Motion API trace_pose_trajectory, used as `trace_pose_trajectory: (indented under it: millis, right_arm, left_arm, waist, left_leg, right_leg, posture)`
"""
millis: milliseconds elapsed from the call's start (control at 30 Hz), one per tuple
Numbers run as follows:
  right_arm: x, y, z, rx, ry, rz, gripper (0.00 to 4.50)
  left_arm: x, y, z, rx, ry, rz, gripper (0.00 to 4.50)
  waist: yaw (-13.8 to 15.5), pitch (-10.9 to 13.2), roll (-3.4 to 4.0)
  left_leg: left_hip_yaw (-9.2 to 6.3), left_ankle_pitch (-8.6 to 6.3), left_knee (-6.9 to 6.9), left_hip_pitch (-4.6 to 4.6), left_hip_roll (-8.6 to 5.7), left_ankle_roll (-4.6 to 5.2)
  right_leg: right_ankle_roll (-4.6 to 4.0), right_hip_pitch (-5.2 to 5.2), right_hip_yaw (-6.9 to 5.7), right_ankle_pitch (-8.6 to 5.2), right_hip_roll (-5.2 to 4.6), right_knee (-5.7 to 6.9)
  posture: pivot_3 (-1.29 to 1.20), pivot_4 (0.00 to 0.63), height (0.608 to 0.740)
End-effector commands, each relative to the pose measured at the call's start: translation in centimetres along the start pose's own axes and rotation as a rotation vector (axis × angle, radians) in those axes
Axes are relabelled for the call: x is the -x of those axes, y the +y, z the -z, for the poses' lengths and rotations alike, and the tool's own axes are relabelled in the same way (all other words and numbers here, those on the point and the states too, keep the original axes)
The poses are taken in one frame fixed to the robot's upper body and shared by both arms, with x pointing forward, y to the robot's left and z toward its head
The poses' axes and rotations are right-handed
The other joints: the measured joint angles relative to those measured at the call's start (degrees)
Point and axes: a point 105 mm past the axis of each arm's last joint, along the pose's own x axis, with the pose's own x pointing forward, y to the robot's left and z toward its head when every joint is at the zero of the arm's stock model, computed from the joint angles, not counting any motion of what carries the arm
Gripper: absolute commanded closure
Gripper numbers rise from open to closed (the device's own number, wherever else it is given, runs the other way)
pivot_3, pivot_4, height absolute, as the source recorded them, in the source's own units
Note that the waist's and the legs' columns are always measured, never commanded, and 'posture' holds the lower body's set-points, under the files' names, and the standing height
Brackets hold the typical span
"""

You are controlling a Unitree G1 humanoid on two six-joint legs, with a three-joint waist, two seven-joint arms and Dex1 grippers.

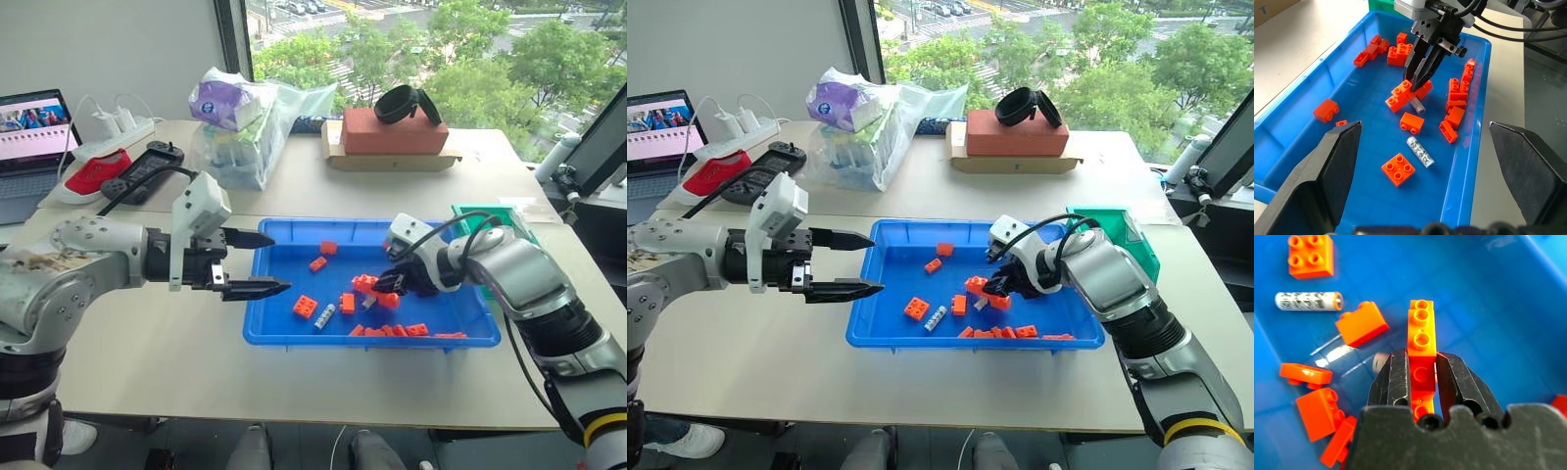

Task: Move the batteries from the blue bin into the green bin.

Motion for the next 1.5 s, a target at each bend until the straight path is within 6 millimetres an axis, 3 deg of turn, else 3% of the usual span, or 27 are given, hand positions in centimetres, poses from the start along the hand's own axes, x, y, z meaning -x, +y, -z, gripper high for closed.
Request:
trace_pose_trajectory:
  millis: [33,133,300,533,600,633,800,933,1033,1200,1400,1500]
  right_arm:
    - [1.2,-0.5,-1.0,0.017,-0.041,0.035,4.05]
    - [2.3,-1.3,-2.0,0.019,-0.077,0.060,4.05]
    - [4.8,-4.2,-4.2,0.025,-0.168,0.182,4.05]
    - [3.1,-7.9,-2.5,0.065,-0.083,0.313,4.05]
    - [2.7,-8.1,-2.3,0.056,-0.078,0.304,3.05]
    - [2.6,-8.2,-2.1,0.052,-0.075,0.301,2.88]
    - [3.1,-9.0,-2.3,0.053,-0.093,0.327,1.10]
    - [4.4,-8.0,-3.7,0.074,-0.151,0.288,0.07]
    - [4.9,-4.6,-3.9,0.161,-0.159,0.119,0.07]
    - [4.2,0.4,-2.1,0.300,-0.095,-0.109,0.07]
    - [2.2,0.8,-0.7,0.243,-0.036,-0.113,0.07]
    - [0.8,-0.1,-0.1,0.168,-0.023,-0.054,0.07]
  left_arm:
    - [0.1,-0.2,-0.8,-0.059,-0.017,-0.005,0.00]
    - [0.1,-0.2,-0.8,-0.061,-0.017,-0.006,0.00]
    - [0.0,-0.1,-0.7,-0.064,-0.022,-0.005,0.00]
    - [-0.5,-0.1,-0.8,-0.077,-0.027,-0.001,0.00]
    - [-0.6,-0.1,-0.8,-0.082,-0.028,0.000,0.00]
    - [-0.6,-0.1,-0.8,-0.083,-0.029,0.000,0.00]
    - [-0.8,-0.1,-0.9,-0.083,-0.030,0.001,0.00]
    - [-0.7,-0.3,-0.9,-0.080,-0.029,0.005,0.00]
    - [-0.7,-0.3,-0.8,-0.079,-0.026,0.011,0.00]
    - [-1.2,-0.5,-1.0,-0.080,-0.025,0.038,0.00]
    - [-1.3,-0.3,-1.1,-0.095,-0.019,0.036,0.00]
    - [-1.4,-0.2,-1.3,-0.090,-0.021,0.027,0.00]
  waist:
    - [-0.02,0.00,0.00]
    - [-0.04,0.00,0.00]
    - [-0.05,0.00,0.00]
    - [-0.12,-0.01,-0.03]
    - [-0.23,-0.01,-0.02]
    - [-0.22,-0.01,-0.02]
    - [-0.06,-0.01,-0.02]
    - [-0.12,-0.01,-0.02]
    - [0.04,0.00,-0.01]
    - [0.15,-0.01,-0.01]
    - [-0.24,-0.01,-0.01]
    - [-0.13,-0.01,-0.02]
  left_leg:
    - [-0.01,0.00,0.00,0.00,0.00,0.00]
    - [-0.02,0.00,0.00,0.00,0.00,0.00]
    - [-0.03,0.00,0.01,-0.01,0.00,0.00]
    - [-0.11,0.00,0.00,-0.02,0.00,0.00]
    - [-0.11,0.00,-0.01,-0.02,0.00,0.00]
    - [-0.11,0.00,-0.02,-0.02,0.00,0.00]
    - [-0.13,0.00,-0.02,-0.04,0.00,0.00]
    - [-0.14,0.00,-0.02,-0.03,0.00,0.00]
    - [-0.15,0.00,-0.02,-0.06,0.00,0.00]
    - [-0.32,0.00,-0.02,-0.08,0.00,0.00]
    - [-0.36,0.02,0.10,-0.06,0.01,-0.02]
    - [-0.37,0.02,0.11,-0.07,0.00,-0.02]
  right_leg:
    - [0.00,0.00,-0.01,0.00,0.00,0.00]
    - [0.00,0.00,-0.02,0.00,0.00,0.00]
    - [-0.01,0.00,-0.03,0.00,0.00,0.01]
    - [-0.01,0.02,-0.14,0.00,-0.01,-0.05]
    - [-0.02,0.01,-0.14,0.00,0.00,-0.03]
    - [-0.02,0.00,-0.14,0.00,0.00,-0.01]
    - [-0.02,0.02,-0.17,0.00,-0.01,-0.02]
    - [-0.02,0.01,-0.18,0.00,-0.01,-0.02]
    - [-0.02,0.01,-0.20,0.00,-0.01,-0.02]
    - [-0.02,0.08,-0.44,-0.01,-0.01,-0.07]
    - [-0.03,0.06,-0.44,0.00,0.00,0.12]
    - [-0.04,0.06,-0.46,-0.01,0.00,0.12]
  posture:
    - [0.00,0.150,0.740]
    - [0.00,0.150,0.740]
    - [0.00,0.150,0.740]
    - [0.00,0.150,0.740]
    - [0.00,0.150,0.740]
    - [0.00,0.150,0.740]
    - [0.00,0.150,0.740]
    - [0.00,0.150,0.740]
    - [0.00,0.150,0.740]
    - [0.00,0.150,0.740]
    - [0.00,0.150,0.740]
    - [0.00,0.150,0.740]
